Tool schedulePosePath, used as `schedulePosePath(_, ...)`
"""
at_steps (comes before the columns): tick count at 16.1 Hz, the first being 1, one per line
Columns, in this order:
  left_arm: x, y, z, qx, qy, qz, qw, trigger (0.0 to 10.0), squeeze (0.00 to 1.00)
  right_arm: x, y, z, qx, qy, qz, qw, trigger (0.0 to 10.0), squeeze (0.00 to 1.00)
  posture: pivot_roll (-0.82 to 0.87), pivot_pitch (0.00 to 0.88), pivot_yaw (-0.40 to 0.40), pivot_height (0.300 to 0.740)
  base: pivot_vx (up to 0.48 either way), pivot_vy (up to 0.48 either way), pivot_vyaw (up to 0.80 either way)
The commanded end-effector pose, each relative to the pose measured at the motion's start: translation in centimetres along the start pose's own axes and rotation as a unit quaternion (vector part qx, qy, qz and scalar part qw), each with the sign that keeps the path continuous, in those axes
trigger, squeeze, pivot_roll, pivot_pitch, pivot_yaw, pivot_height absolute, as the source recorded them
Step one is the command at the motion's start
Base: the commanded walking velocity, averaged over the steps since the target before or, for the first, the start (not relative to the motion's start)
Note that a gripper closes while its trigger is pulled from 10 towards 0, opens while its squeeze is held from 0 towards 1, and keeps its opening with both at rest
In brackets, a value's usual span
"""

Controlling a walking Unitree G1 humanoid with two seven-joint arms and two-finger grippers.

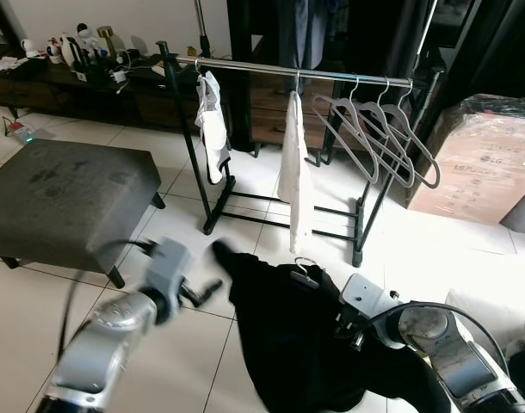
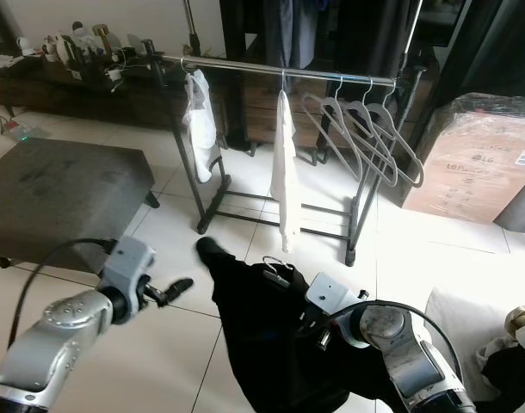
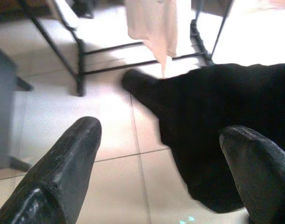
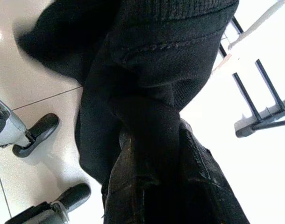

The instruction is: Hang hanger

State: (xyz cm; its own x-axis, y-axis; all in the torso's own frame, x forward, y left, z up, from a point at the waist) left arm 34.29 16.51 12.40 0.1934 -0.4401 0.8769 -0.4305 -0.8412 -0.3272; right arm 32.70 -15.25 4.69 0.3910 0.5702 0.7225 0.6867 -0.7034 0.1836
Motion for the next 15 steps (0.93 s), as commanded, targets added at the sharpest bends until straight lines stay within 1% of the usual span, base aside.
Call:
schedulePosePath(1,-0.2,0.0,0.0,-0.003,-0.004,0.000,1.000,10.0,0.00,1.4,0.4,-0.5,-0.003,0.029,0.001,1.000,0.0,0.00,-0.08,0.151,0.020,0.740,0.000,0.000,0.00)
schedulePosePath(2,-0.5,1.5,-0.5,-0.062,-0.004,0.015,0.998,10.0,0.00,1.5,0.3,-0.5,0.000,0.030,0.000,1.000,0.0,0.00,-0.08,0.151,0.019,0.740,0.000,0.000,0.00)
schedulePosePath(3,-0.4,2.8,-1.2,-0.118,0.010,0.022,0.993,10.0,1.00,1.5,0.2,-0.4,0.003,0.031,-0.002,1.000,0.0,0.00,-0.08,0.148,0.020,0.740,0.000,0.000,0.00)
schedulePosePath(4,-0.3,3.2,-1.5,-0.140,0.020,0.025,0.990,10.0,1.00,1.5,0.0,-0.4,0.007,0.031,-0.005,0.999,0.0,0.00,-0.08,0.148,0.022,0.740,0.000,0.000,0.00)
schedulePosePath(5,0.0,2.2,-2.0,-0.135,0.040,0.053,0.989,10.0,1.00,1.5,-0.5,-0.2,0.022,0.030,-0.019,0.999,0.0,0.00,-0.09,0.147,0.022,0.740,0.000,0.000,0.00)
schedulePosePath(6,0.6,0.5,-2.3,-0.121,0.060,0.057,0.989,10.0,1.00,0.9,-1.6,-0.2,0.059,0.014,-0.078,0.995,0.0,0.00,-0.08,0.142,0.022,0.740,0.000,0.000,0.00)
schedulePosePath(7,1.2,0.4,-2.7,-0.137,0.072,0.060,0.986,10.0,1.00,0.1,-1.9,-0.2,0.071,-0.001,-0.112,0.991,0.0,0.00,-0.08,0.141,0.021,0.740,0.000,0.000,0.00)
schedulePosePath(8,1.8,0.7,-3.3,-0.165,0.088,0.057,0.981,10.0,1.00,-0.4,-2.0,0.0,0.075,-0.014,-0.134,0.988,0.0,0.00,-0.08,0.138,0.022,0.740,0.000,0.000,0.00)
schedulePosePath(9,2.5,1.2,-4.3,-0.209,0.108,0.045,0.971,10.0,1.00,-1.2,-2.2,0.2,0.078,-0.031,-0.165,0.983,0.0,0.00,-0.08,0.136,0.021,0.740,0.000,0.000,0.00)
schedulePosePath(10,2.7,1.5,-5.0,-0.235,0.116,0.040,0.964,10.0,1.00,-1.6,-2.2,0.4,0.081,-0.040,-0.180,0.980,0.0,0.00,-0.08,0.135,0.021,0.740,0.000,0.000,0.00)
schedulePosePath(11,2.5,1.8,-5.6,-0.264,0.112,0.045,0.957,10.0,1.00,-1.8,-2.2,0.5,0.082,-0.041,-0.178,0.980,0.0,0.00,-0.08,0.135,0.022,0.740,0.000,0.000,0.00)
schedulePosePath(12,1.5,2.7,-6.6,-0.314,0.097,0.054,0.943,10.0,1.00,-1.8,-2.6,0.5,0.097,-0.037,-0.181,0.978,0.0,0.00,-0.08,0.134,0.023,0.740,0.000,0.000,0.00)
schedulePosePath(13,0.7,3.5,-7.1,-0.344,0.086,0.062,0.933,10.0,1.00,-1.6,-3.1,0.5,0.110,-0.029,-0.183,0.977,0.0,0.00,-0.08,0.135,0.024,0.740,0.000,0.000,0.00)
schedulePosePath(15,0.0,5.2,-8.2,-0.402,0.084,0.047,0.911,10.0,1.00,-1.3,-3.6,0.5,0.123,-0.017,-0.189,0.974,0.0,0.00,-0.08,0.136,0.024,0.740,0.000,0.000,0.00)
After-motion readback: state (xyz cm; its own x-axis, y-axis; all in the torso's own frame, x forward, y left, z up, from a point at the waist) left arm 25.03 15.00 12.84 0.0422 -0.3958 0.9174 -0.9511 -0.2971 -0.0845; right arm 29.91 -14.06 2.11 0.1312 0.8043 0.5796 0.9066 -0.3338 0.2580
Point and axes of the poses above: a point about 5 cm out from each wrist's last joint towards the gripper, its own z axis pointing out of the wrist towards the gripper, its own x axis along the axis of the wrist's last joint, y = z × x, the point moved 5 cm from there along z, pointing out of the wrist towards the gripper, and after that the axes turned 9 degrees about z, right-handed, at the moved point
